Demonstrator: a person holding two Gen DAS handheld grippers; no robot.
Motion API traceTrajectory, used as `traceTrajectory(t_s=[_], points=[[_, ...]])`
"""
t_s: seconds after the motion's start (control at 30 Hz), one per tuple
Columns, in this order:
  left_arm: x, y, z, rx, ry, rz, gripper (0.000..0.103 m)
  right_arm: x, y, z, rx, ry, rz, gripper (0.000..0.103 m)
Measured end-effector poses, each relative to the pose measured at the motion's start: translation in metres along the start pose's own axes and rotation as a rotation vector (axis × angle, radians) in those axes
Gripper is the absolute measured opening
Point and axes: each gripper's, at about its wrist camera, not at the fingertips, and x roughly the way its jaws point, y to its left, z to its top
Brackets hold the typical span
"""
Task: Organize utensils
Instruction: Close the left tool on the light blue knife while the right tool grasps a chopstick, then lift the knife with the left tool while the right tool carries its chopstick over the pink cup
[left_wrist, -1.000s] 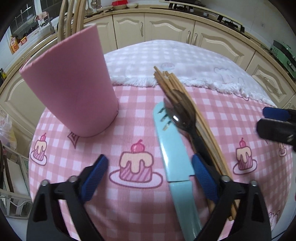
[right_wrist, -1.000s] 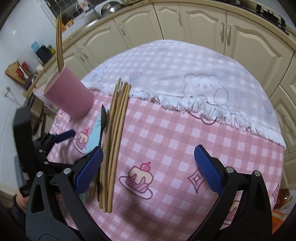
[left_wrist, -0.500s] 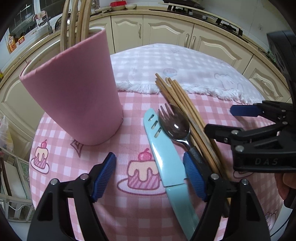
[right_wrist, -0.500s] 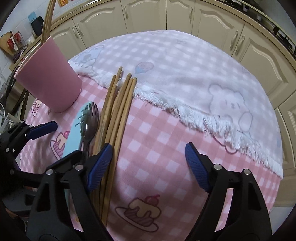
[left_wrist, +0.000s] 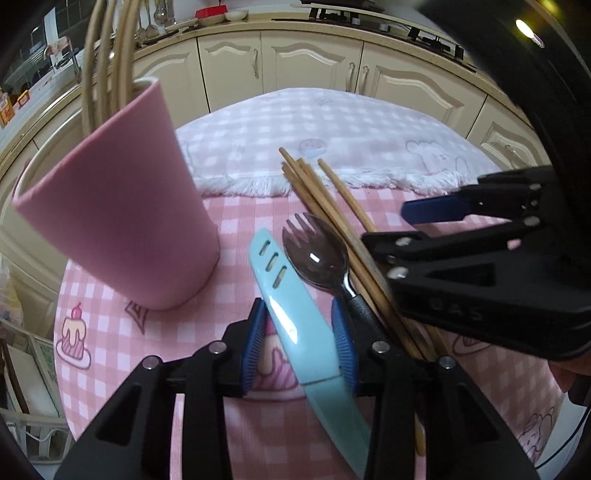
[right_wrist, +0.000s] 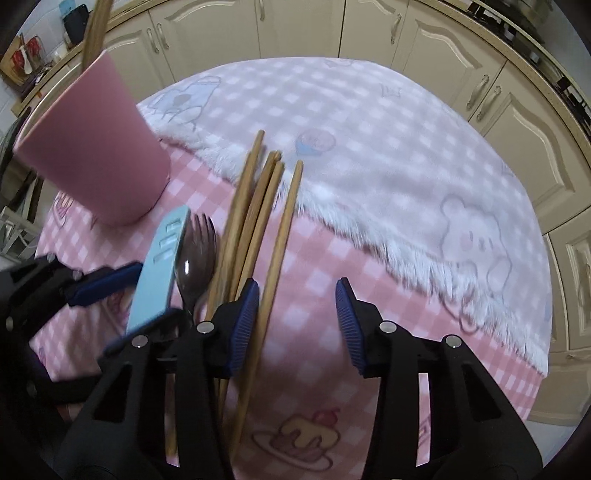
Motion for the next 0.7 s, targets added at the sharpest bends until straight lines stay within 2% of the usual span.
traceTrajectory(t_s=[0.03, 0.1, 0.2, 0.27, 0.3, 0.33, 0.4, 0.53, 0.7], points=[[0.0, 0.0, 0.001, 0.005, 0.003, -0.004, 0.033, -0.001, 0.0, 0.001, -0.005, -0.001, 0.001, 0.032], [-0.002, 0.002, 0.0, 0.001, 0.011, -0.038, 0.031, -0.003, 0.0, -0.002, -0.01, 0.0, 0.007, 0.024], [-0.002, 0.005, -0.002, 0.003, 0.017, -0.045, 0.031, -0.003, -0.005, -0.003, 0.023, -0.003, 0.027, 0.024], [-0.001, 0.003, -0.001, 0.005, 0.019, -0.032, 0.031, -0.001, -0.002, 0.001, 0.016, -0.01, 0.012, 0.023], [0.0, 0.002, 0.0, 0.006, 0.014, -0.028, 0.03, 0.001, 0.0, 0.003, 0.002, -0.019, -0.001, 0.02], [0.0, 0.002, 0.0, 0.002, 0.011, -0.034, 0.029, 0.001, 0.003, 0.003, -0.011, -0.025, -0.005, 0.011], [-0.004, 0.006, -0.003, -0.02, 0.007, -0.063, 0.027, -0.001, 0.001, 0.002, -0.003, -0.024, 0.053, 0.006], [-0.017, 0.015, -0.011, -0.048, -0.032, -0.075, 0.025, -0.016, -0.012, -0.011, 0.048, -0.085, 0.146, 0.006], [-0.039, 0.018, -0.018, -0.054, -0.089, -0.08, 0.024, -0.039, -0.026, -0.026, 0.098, -0.162, 0.204, 0.006]])
